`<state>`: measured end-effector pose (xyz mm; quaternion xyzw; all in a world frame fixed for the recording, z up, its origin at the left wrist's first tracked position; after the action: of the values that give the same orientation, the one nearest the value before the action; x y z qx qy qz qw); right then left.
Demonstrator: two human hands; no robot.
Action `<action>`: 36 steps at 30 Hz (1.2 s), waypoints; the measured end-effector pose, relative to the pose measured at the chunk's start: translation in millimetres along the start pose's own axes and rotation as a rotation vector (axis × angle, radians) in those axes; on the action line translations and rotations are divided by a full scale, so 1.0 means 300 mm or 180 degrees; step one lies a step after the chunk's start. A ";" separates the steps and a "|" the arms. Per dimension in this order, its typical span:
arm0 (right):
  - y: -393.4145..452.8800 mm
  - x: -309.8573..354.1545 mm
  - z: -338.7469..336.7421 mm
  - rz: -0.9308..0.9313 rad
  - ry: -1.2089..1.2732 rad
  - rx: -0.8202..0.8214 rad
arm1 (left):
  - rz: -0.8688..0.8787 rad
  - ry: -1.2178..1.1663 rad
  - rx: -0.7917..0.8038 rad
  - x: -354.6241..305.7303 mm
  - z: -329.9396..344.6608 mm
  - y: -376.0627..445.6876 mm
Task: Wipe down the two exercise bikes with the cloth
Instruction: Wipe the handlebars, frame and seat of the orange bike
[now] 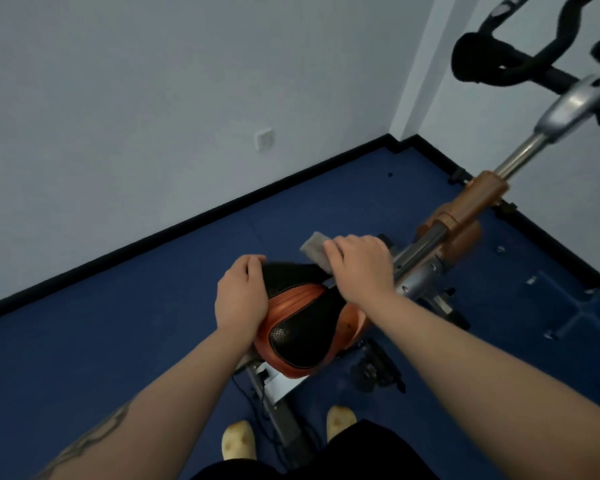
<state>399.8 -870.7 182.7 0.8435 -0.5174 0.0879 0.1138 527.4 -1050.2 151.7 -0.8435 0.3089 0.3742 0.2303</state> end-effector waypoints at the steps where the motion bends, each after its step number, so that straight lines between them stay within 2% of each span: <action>1: -0.022 0.018 0.010 0.0102 -0.0082 -0.0048 | -0.0031 -0.0049 -0.0062 0.002 -0.001 -0.014; 2: -0.059 0.058 0.031 0.0047 0.0041 -0.0056 | -0.0057 -0.0106 -0.0140 0.000 -0.006 -0.028; 4: -0.137 0.149 0.050 -0.0551 0.0461 -0.0077 | -0.0066 -0.0211 -0.0265 -0.009 -0.011 -0.058; 6: -0.137 0.157 0.038 -0.1277 0.0706 0.0200 | -0.0079 -0.0270 -0.0316 -0.008 -0.009 -0.093; 8: -0.086 0.104 0.025 -0.1747 0.0758 0.0555 | -0.0133 -0.0345 -0.0331 0.013 -0.007 -0.136; 10: -0.017 0.018 0.015 -0.1626 0.0821 0.0699 | -0.0109 -0.0425 -0.0323 0.028 -0.002 -0.175; 12: 0.029 -0.046 0.016 -0.1045 0.0833 0.0531 | -0.0043 -0.0657 -0.0252 0.030 0.015 -0.217; 14: 0.035 -0.018 0.038 -0.0651 0.0310 0.0266 | 0.0051 -0.0957 -0.0155 0.031 0.036 -0.268; 15: 0.031 0.033 0.060 -0.0647 0.0100 0.0268 | 0.0082 -0.1037 -0.0104 0.034 0.044 -0.290; 17: 0.028 0.164 0.111 -0.0848 0.0189 0.0590 | 0.0074 -0.1135 0.0003 0.051 0.060 -0.324; 20: 0.033 0.332 0.165 -0.1140 0.0737 0.1428 | -0.0303 -0.1584 0.0112 0.096 0.093 -0.359; 22: 0.006 0.433 0.178 -0.1667 0.0850 0.1867 | -0.0647 -0.1734 0.0076 0.131 0.114 -0.376; 26: -0.166 0.560 0.127 -0.4002 0.0328 0.1844 | -0.0840 -0.1683 0.0144 0.148 0.119 -0.381; 27: -0.181 0.559 0.121 -0.4291 0.0394 0.1903 | -0.0796 -0.1720 0.0221 0.144 0.116 -0.375; 28: -0.167 0.558 0.122 -0.4305 0.0492 0.1994 | -0.0786 -0.1746 0.0326 0.141 0.116 -0.371; 29: -0.129 0.564 0.127 -0.4030 0.0642 0.2088 | -0.0829 -0.1757 0.0456 0.142 0.116 -0.370; 32: 0.032 0.546 0.195 -0.2329 0.0893 0.2343 | -0.0925 -0.1855 0.0832 0.140 0.141 -0.374; 33: 0.039 0.544 0.209 -0.2148 0.0817 0.2329 | -0.0956 -0.1836 0.0879 0.142 0.148 -0.378; 34: 0.020 0.549 0.208 -0.2343 0.0656 0.2176 | -0.1034 -0.1759 0.0902 0.149 0.151 -0.386; 36: -0.085 0.557 0.160 -0.3402 0.0456 0.1663 | -0.1184 -0.1590 0.0913 0.166 0.152 -0.400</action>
<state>499.0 -1015.7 178.7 0.9790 0.0262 0.1994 -0.0343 614.6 -955.0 104.0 -0.7267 0.1333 0.4736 0.4794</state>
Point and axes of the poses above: each hand's wrist, its own y-axis towards the middle knuckle, its own z-axis out of the palm, x = y × z, the point moved 9 cm from there along y, towards the middle knuckle, and after that the axes turned 5 degrees about y, right-handed, at the moved point
